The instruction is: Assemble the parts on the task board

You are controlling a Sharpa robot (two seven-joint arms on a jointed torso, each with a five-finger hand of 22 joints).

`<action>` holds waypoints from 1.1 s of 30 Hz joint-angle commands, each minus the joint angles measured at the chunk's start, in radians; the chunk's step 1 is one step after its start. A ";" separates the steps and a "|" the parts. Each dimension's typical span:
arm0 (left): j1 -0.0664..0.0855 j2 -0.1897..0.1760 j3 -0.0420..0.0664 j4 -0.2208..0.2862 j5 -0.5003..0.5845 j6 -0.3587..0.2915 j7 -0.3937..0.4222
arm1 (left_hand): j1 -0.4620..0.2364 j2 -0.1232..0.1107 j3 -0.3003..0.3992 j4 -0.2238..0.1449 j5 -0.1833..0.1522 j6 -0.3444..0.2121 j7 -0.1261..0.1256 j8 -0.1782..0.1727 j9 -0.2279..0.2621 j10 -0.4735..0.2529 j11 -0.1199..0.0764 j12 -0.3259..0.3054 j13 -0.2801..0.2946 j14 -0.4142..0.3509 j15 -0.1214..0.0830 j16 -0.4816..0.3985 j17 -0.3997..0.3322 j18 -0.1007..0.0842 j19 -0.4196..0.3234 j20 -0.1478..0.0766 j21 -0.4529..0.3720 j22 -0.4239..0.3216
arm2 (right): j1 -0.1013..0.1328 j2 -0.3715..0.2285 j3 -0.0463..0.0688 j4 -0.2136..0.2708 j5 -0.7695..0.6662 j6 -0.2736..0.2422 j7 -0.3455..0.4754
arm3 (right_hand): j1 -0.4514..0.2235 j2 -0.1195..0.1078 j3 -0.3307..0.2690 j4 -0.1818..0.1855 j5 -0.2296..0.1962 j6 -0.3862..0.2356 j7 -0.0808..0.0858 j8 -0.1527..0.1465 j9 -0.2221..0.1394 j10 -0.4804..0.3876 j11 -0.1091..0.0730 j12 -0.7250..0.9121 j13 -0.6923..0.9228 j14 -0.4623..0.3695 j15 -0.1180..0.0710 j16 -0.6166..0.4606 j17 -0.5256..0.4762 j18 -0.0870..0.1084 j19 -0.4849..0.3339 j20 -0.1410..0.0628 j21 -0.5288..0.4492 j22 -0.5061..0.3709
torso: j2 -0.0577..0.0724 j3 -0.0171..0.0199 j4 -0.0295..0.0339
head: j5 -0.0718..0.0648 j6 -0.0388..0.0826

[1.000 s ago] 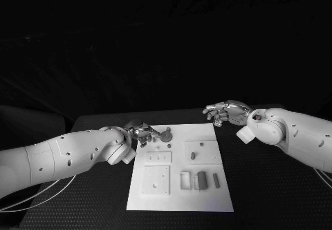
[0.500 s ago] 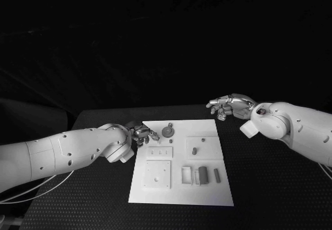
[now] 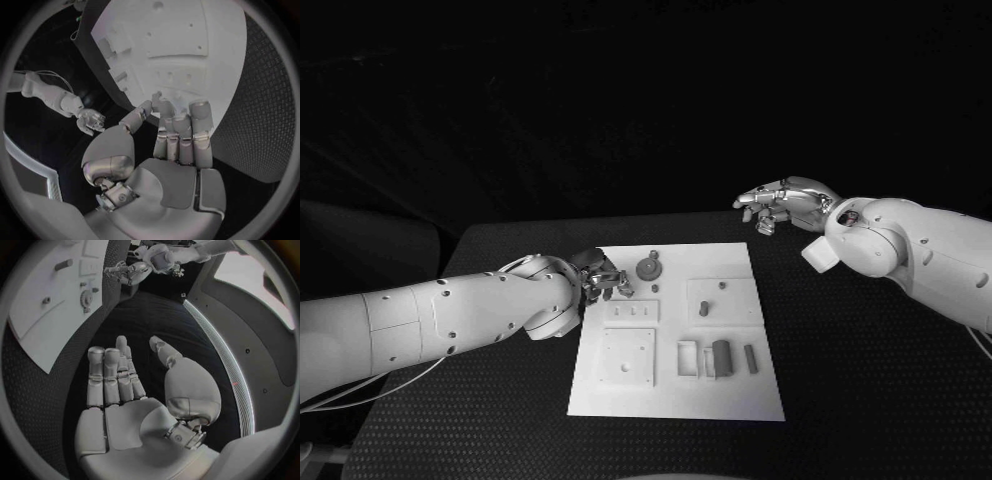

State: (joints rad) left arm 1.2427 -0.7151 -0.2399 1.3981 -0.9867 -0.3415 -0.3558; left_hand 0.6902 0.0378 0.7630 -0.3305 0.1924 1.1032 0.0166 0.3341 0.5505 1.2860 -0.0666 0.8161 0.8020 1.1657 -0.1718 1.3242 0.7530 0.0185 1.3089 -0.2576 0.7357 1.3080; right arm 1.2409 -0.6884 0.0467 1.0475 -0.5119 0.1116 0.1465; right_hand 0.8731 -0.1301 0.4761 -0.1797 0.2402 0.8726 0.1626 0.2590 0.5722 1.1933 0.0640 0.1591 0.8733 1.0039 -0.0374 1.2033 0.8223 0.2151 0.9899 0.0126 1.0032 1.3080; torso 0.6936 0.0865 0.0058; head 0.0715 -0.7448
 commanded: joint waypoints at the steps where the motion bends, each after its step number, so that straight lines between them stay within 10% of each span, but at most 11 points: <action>1: -0.003 0.008 0.000 0.004 -0.124 0.026 -0.048 | -0.005 0.006 0.050 0.042 0.004 0.119 -0.007 0.051 0.016 0.039 -0.032 0.003 0.001 0.031 -0.024 0.005 -0.001 0.045 0.023 -0.019 0.004 0.022 | 0.003 0.004 0.001 0.000 -0.047 -0.027 0.021 | -0.002 0.007 -0.002 -0.004 0.003 0.007 0.002 0.004 0.001 0.000 -0.005 0.005 0.002 0.000 -0.008 0.006 -0.001 0.047 0.001 -0.005 0.001 0.012 | 0.001 0.0007 0.0016 | -0.003 -0.004; 33: -0.055 0.060 0.001 -0.037 -0.183 0.059 -0.096 | -0.090 0.027 0.087 0.057 -0.029 0.159 -0.030 0.089 0.032 0.095 -0.054 0.019 0.005 0.088 -0.036 0.042 -0.034 0.041 0.072 -0.011 0.036 0.018 | 0.009 0.016 0.003 0.008 -0.061 -0.026 0.017 | -0.003 0.012 -0.002 -0.007 0.004 0.009 0.001 0.004 0.002 0.000 -0.006 0.007 0.002 0.002 -0.009 0.005 -0.002 0.047 0.003 -0.006 0.001 0.011 | 0.002 -0.0005 0.0018 | 0.000 -0.016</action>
State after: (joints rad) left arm 1.1879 -0.6573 -0.2395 1.3592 -1.1577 -0.2764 -0.4587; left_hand 0.5986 0.0560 0.7939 -0.3297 0.1652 1.1560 -0.0074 0.3689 0.5832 1.3441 -0.0919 0.8287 0.8054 1.2277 -0.1876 1.3622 0.7198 0.0186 1.3746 -0.2696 0.7683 1.3076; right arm 1.2497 -0.6739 0.0489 1.0531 -0.5648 0.0832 0.1530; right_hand 0.8692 -0.1262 0.4760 -0.1796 0.2402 0.8753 0.1627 0.2590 0.5727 1.1932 0.0639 0.1625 0.8740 1.0036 -0.0379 1.2033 0.8215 0.2151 0.9897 0.0131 1.0032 1.3079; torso 0.6959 0.0861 0.0081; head 0.0723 -0.7614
